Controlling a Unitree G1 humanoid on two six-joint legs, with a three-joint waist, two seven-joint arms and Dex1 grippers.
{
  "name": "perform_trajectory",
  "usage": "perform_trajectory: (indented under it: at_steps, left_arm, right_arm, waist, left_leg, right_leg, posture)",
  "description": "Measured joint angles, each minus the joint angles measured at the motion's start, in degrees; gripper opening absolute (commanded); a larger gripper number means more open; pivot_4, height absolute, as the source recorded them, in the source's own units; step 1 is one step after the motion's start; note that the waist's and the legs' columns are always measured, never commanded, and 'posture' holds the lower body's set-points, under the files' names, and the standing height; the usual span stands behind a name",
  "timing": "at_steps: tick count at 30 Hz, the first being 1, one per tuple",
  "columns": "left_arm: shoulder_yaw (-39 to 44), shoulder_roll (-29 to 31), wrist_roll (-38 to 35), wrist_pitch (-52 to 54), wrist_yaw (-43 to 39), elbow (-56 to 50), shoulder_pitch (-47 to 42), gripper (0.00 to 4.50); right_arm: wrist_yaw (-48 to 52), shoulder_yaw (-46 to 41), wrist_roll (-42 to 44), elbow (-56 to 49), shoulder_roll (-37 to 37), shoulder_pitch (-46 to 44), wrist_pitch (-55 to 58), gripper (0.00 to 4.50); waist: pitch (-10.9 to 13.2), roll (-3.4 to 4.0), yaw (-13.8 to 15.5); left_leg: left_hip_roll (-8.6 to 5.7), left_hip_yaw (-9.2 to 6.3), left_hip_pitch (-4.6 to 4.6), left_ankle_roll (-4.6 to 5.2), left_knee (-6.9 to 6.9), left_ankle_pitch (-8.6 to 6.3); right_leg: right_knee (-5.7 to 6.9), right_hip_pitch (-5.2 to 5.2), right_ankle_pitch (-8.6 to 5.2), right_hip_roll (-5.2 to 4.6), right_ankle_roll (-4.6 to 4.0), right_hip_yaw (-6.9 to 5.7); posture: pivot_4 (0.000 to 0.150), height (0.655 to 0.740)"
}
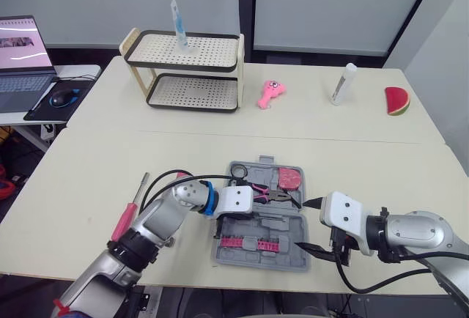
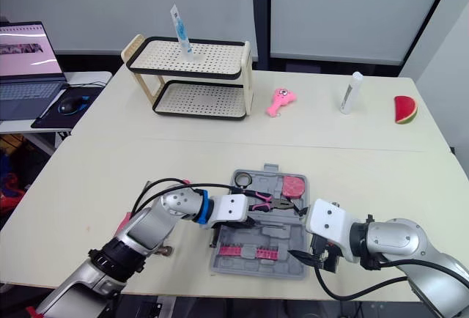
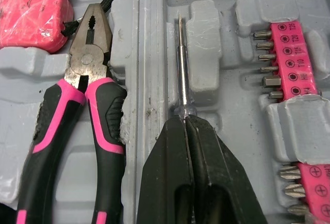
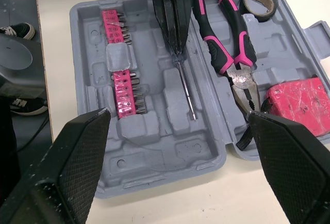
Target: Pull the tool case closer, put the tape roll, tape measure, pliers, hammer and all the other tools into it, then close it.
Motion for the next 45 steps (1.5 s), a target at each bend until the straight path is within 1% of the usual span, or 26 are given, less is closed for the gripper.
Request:
perform_trajectory:
  at_steps: [2, 4, 6, 10, 12, 15, 19, 22, 23, 27, 31, 34, 45]
  left_arm:
    - [1.72, 1.45, -1.6, 1.42, -0.7, -1.35, 1.01, 0.06]
    - [8.61, 6.31, -8.84, 3.03, -3.14, -6.9, 5.57, 0.06]
    - [14.65, 8.9, -13.0, 3.97, -3.78, -9.22, 7.21, 0.06]
    - [26.08, 11.87, -21.38, 5.27, -3.96, -11.91, 12.64, 0.06]
    - [34.35, 12.32, -24.26, 6.24, -1.39, -11.01, 17.04, 0.06]
    - [45.14, 13.62, -25.27, 6.67, 3.24, -6.76, 21.49, 0.06]
    - [54.24, 14.26, -25.58, 4.55, 6.13, -1.53, 28.51, 0.06]
    - [58.9, 15.16, -25.63, 2.25, 5.48, 3.03, 35.0, 0.63]
    - [60.11, 15.4, -25.62, 1.61, 4.99, 4.43, 36.89, 0.92]
    - [64.73, 15.9, -25.78, -2.03, 2.57, 10.61, 44.16, 2.17]
    - [66.88, 15.94, -25.8, -4.42, 1.69, 14.82, 48.2, 3.52]
    - [67.23, 15.91, -25.96, -5.51, 1.4, 15.19, 49.98, 4.48]
    - [67.24, 15.54, -26.46, -5.65, 2.16, 12.77, 51.52, 4.48]
  right_arm:
    - [-0.1, -0.47, 0.11, 0.02, 0.39, -0.26, -0.38, 4.5]
    - [-0.14, -2.11, 0.34, 0.16, 1.71, -0.36, -1.63, 4.5]
    - [-0.12, -3.04, 0.34, 0.39, 1.93, -0.59, -2.56, 4.5]
    - [0.35, -5.86, -0.43, 1.3, 2.13, 1.04, -6.57, 4.5]
    - [2.0, -9.01, -1.31, 2.86, 1.74, 5.28, -12.1, 4.5]
    - [5.64, -13.61, -1.95, 6.57, 0.85, 10.56, -17.54, 4.5]
    - [10.55, -19.15, -0.72, 10.99, -0.05, 13.97, -21.75, 4.5]
    - [13.05, -21.75, 0.14, 13.09, -0.28, 15.02, -22.97, 4.5]
    - [13.67, -22.1, 0.18, 13.72, -0.58, 15.3, -23.51, 4.5]
    - [17.78, -24.15, 1.94, 15.47, -1.46, 15.81, -24.58, 4.5]
    - [20.91, -24.68, 4.02, 16.17, -2.95, 15.31, -24.39, 4.5]
    - [22.71, -24.67, 4.69, 16.69, -3.78, 14.93, -24.32, 4.5]
    - [24.43, -23.31, 4.33, 19.68, -4.13, 12.12, -25.82, 4.5]
  waist:
    - [0.02, 0.0, 0.06]
    - [0.07, -0.05, -0.38]
    - [0.12, 0.03, -0.04]
    - [0.13, 0.05, 0.1]
    - [0.13, 0.04, 0.16]
    - [0.13, 0.04, 0.12]
    - [0.12, 0.03, 0.05]
    - [0.12, 0.02, -0.22]
    - [0.12, 0.02, -0.2]
    - [0.12, 0.02, -0.02]
    - [0.1, -0.02, 0.11]
    - [0.07, -0.06, 0.17]
    - [0.06, -0.07, 0.01]
  left_leg:
    - [0.01, 0.01, -0.01, 0.0, 0.0, 0.0]
    - [0.16, 0.04, -0.07, -0.01, -0.05, 0.0]
    - [0.16, 0.05, -0.06, -0.01, -0.06, 0.0]
    - [0.17, 0.08, -0.08, -0.01, -0.04, 0.0]
    - [0.19, 0.08, -0.09, -0.01, -0.04, -0.01]
    - [0.21, 0.11, -0.02, 0.0, -0.04, -0.01]
    - [0.24, 0.15, 0.15, -0.01, -0.04, -0.02]
    - [0.3, 0.2, 0.18, -0.02, -0.06, -0.02]
    - [0.3, 0.21, 0.18, -0.02, -0.06, -0.02]
    - [0.31, 0.22, 0.18, -0.02, -0.06, -0.02]
    - [0.33, 0.21, 0.17, -0.03, -0.07, -0.02]
    - [0.32, 0.22, 0.18, -0.03, -0.07, -0.03]
    - [0.35, 0.24, 0.2, -0.04, -0.1, -0.03]
  right_leg:
    - [0.0, -0.01, 0.0, 0.0, 0.0, 0.01]
    - [0.04, -0.16, -0.02, 0.05, -0.04, 0.0]
    - [0.06, -0.15, -0.05, 0.06, -0.09, -0.05]
    - [0.03, -0.11, -0.05, 0.03, -0.09, -0.05]
    - [0.03, -0.12, -0.05, 0.01, -0.09, -0.09]
    - [0.06, -0.07, -0.08, 0.03, -0.14, -0.11]
    - [0.04, 0.08, -0.09, 0.03, -0.17, -0.07]
    - [0.04, 0.07, -0.12, 0.08, -0.22, -0.05]
    - [0.04, 0.07, -0.12, 0.08, -0.23, -0.05]
    - [0.02, 0.07, -0.15, 0.07, -0.26, -0.06]
    - [0.02, 0.08, -0.16, 0.07, -0.27, -0.08]
    - [0.01, 0.09, -0.17, 0.07, -0.27, -0.09]
    - [0.0, 0.07, -0.18, 0.08, -0.29, -0.06]
  posture:
    - [0.15, 0.735]
    - [0.15, 0.735]
    - [0.15, 0.735]
    - [0.15, 0.735]
    - [0.15, 0.735]
    - [0.15, 0.735]
    - [0.15, 0.735]
    - [0.15, 0.735]
    - [0.15, 0.735]
    - [0.15, 0.735]
    - [0.15, 0.735]
    - [0.15, 0.735]
    - [0.15, 0.735]
